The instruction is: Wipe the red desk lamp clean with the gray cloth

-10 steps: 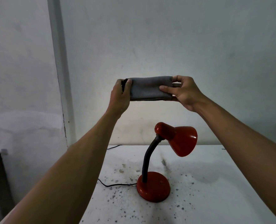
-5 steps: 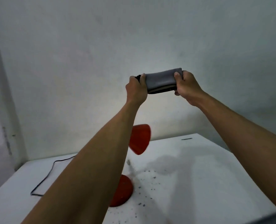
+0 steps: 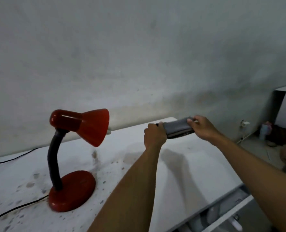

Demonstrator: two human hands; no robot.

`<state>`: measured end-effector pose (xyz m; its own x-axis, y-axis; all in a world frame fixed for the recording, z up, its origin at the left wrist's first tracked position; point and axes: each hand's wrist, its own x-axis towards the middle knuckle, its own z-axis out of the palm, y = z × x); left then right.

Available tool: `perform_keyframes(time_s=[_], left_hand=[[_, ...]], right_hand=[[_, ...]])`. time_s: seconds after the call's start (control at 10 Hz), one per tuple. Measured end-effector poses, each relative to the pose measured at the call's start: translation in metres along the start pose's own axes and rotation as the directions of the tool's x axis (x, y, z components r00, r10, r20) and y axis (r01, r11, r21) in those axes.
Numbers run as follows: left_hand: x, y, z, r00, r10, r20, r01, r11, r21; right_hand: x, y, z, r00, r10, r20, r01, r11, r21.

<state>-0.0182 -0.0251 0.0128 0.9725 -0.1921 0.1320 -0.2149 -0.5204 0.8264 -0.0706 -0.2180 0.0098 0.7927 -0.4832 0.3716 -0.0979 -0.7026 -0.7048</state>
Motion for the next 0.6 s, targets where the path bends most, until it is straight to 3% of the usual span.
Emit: perform_keyframes(time_s=[0.2,0.3,0.4,0.6], left_hand=[[-0.018,-0.061,0.042,0.992,-0.116,0.048,0.089,0.917,0.389],[-0.022,-0.076,0.05,0.991,-0.123,0.053,0.078,0.849,0.523],[-0.024,-0.091,0.054,0.988,-0.141,0.055,0.076,0.774,0.629],[-0.018,-0.084,0.048,0.999,0.012,0.041,-0.035,0.758,0.652]], right_hand=[[-0.033,0.07,0.055,0.976,0.146,0.162,-0.124,0.983,-0.135],[-0.044,0.081,0.067,0.974,0.163,0.161,-0.121,0.963,-0.242],[-0.055,0.089,0.073,0.974,0.162,0.157,-0.099,0.932,-0.347],[-0.055,0.084,0.069,0.985,0.15,0.091,-0.105,0.92,-0.377]])
